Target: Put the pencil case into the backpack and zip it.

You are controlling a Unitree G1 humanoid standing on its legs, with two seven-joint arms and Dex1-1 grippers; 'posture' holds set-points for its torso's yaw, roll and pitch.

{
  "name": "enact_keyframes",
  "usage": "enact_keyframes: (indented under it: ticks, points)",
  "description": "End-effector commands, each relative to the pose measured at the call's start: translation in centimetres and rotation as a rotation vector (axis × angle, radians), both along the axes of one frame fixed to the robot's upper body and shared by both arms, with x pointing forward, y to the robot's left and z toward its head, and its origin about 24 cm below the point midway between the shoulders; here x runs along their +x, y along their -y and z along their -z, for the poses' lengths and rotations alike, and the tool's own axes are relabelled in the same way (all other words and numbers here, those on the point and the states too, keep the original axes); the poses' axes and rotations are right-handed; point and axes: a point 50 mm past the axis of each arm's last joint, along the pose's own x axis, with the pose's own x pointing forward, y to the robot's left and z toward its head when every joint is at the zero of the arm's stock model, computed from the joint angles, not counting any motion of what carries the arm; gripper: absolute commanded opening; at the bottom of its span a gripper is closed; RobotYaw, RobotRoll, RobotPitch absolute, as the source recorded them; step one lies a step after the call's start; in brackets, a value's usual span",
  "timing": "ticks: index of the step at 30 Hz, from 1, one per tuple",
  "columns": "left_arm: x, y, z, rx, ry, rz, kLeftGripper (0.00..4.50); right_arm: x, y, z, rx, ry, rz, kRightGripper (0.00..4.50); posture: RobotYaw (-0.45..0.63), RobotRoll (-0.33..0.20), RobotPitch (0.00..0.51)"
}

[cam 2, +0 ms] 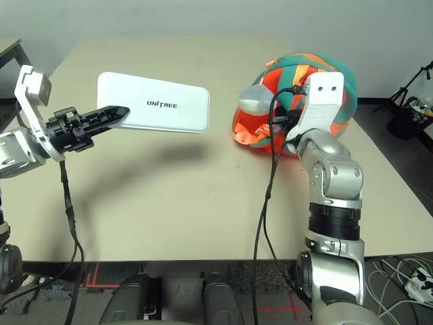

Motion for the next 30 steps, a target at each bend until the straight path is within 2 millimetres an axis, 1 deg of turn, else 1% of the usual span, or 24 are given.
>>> enact_keyframes:
  ticks: [1, 6, 10, 12, 14, 17, 19, 22, 26, 28, 30]
  points:
    - [0.1, -0.1, -0.3, -0.017, 0.005, 0.014, 1.36, -2.5, -1.5, -0.9, 0.0, 0.0, -0.14, 0.2, 0.0, 0.0, 0.078]
    - [0.7, 0.0, -0.3, -0.012, -0.003, 0.028, 1.36, -6.9, -3.2, -1.9, -0.016, -0.028, -0.298, 0.2, -0.05, 0.0, 0.083]
    - [1.3, 0.2, -0.2, -0.007, -0.008, 0.044, 1.36, -9.8, -4.3, -2.6, -0.04, -0.069, -0.417, 0.2, -0.09, 0.0, 0.085]
    - [1.6, 0.2, -0.3, -0.007, -0.008, 0.049, 1.36, -10.8, -4.8, -2.9, -0.043, -0.083, -0.462, 0.2, -0.12, 0.0, 0.09]
    - [2.0, 0.3, -0.4, -0.008, -0.005, 0.054, 1.36, -11.9, -4.7, -3.1, -0.046, -0.097, -0.489, 0.2, -0.14, 0.0, 0.093]
    - [2.4, 0.3, -0.5, -0.005, -0.002, 0.072, 1.36, -13.8, -4.1, -3.3, -0.084, -0.131, -0.546, 0.2, -0.2, 0.0, 0.094]
    - [2.6, 0.3, -0.5, 0.0, -0.001, 0.079, 1.36, -14.7, -3.5, -3.8, -0.106, -0.148, -0.573, 0.2, -0.23, 0.0, 0.091]
    - [3.1, 0.2, -0.7, 0.004, 0.001, 0.081, 1.36, -16.4, -2.9, -5.4, -0.135, -0.174, -0.616, 0.2, -0.27, 0.0, 0.085]
    - [3.6, 0.1, -0.7, 0.009, 0.003, 0.093, 1.36, -18.0, -3.8, -7.1, -0.096, -0.231, -0.632, 0.2, -0.31, 0.0, 0.082]
    - [3.8, 0.3, -0.7, 0.011, 0.003, 0.1, 1.36, -18.5, -4.1, -6.8, -0.083, -0.252, -0.641, 0.2, -0.32, 0.0, 0.082]
    - [3.9, 0.5, -0.8, 0.021, 0.022, 0.111, 1.36, -18.8, -4.5, -5.7, -0.041, -0.266, -0.636, 0.2, -0.31, 0.0, 0.083]
